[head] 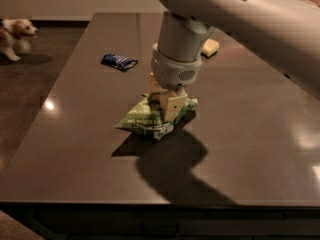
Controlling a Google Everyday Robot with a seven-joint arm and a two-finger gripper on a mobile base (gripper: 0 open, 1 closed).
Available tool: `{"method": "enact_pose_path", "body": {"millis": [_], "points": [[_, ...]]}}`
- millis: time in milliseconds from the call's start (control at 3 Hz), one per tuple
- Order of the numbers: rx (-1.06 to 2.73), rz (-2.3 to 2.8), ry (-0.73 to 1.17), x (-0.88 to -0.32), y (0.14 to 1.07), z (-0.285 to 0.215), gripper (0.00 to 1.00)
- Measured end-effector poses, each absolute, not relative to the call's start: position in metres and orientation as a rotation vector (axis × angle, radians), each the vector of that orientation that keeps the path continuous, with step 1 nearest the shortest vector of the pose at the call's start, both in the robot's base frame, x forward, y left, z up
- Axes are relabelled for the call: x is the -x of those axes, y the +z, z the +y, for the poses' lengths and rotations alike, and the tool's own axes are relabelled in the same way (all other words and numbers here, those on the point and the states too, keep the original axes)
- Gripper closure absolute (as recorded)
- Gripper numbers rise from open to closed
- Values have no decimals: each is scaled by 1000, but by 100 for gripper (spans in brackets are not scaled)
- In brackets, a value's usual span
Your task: Move green jalapeno chip bag near rxbar blueberry
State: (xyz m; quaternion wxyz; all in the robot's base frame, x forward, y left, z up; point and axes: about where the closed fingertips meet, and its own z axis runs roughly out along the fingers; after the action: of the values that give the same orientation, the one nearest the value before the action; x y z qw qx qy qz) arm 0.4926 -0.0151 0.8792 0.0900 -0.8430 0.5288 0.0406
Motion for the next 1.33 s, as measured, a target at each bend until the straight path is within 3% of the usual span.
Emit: {"method": "enact_pose_path", "body": {"millis": [1333], "points": [[2258,1793,116,-581,874,76,100]]}}
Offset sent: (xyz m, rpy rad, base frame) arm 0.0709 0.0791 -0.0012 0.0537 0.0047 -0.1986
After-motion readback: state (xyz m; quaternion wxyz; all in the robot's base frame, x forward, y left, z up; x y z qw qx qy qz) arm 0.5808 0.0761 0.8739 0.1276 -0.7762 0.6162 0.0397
